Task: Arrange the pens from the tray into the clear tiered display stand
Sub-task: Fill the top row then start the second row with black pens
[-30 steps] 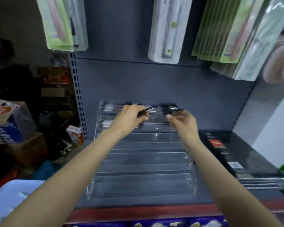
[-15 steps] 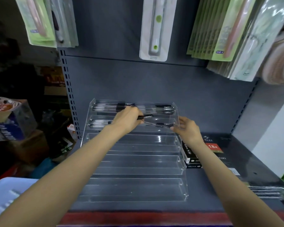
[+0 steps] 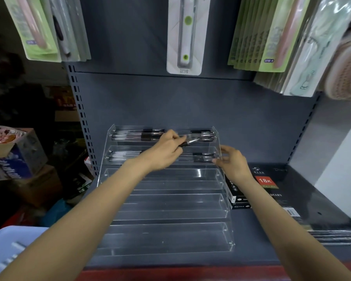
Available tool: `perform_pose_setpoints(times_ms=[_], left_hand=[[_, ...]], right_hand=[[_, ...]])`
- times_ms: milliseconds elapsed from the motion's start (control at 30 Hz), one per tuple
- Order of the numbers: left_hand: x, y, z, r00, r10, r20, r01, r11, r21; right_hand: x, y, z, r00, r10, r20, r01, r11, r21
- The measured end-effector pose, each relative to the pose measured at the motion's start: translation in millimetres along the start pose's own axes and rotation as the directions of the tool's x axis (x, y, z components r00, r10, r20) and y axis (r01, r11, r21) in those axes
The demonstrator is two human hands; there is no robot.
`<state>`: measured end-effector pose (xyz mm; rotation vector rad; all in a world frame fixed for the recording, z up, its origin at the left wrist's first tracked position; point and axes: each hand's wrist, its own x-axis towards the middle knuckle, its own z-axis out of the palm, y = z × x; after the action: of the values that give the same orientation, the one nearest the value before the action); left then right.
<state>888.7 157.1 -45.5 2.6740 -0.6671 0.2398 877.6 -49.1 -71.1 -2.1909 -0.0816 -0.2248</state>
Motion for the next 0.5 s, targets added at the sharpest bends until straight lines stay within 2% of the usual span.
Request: perform_pose_setpoints(times_ms=[67, 200, 333, 500], left_hand=[[-1.4, 2.0, 0.1, 0.996, 0.05, -0.069, -0.05, 0.999, 0.002], [7.2, 4.0, 3.6, 0.993, 0.002, -0.12, -0.014, 0.995, -0.096], [20.6, 11.2, 10.6, 0.995, -0.031, -0.1, 0.018, 0.991, -0.129], [25.7, 13.3, 18.4, 0.999, -0.037, 0.009, 0.038, 0.992, -0.117]], right_hand=[[-0.7, -0.3, 0.1, 1.0, 0.006, -0.001, -0.006, 1.0, 0.004], [-1.7, -1.0, 0.3, 1.0, -0.007, -0.002, 0.007, 1.0, -0.003], [0.4, 0.7, 1.0, 1.0, -0.016, 0.002, 0.016, 0.999, -0.03], [-1.4, -0.3, 1.8, 1.0, -0.011, -0.008, 0.01, 0.999, -0.045]])
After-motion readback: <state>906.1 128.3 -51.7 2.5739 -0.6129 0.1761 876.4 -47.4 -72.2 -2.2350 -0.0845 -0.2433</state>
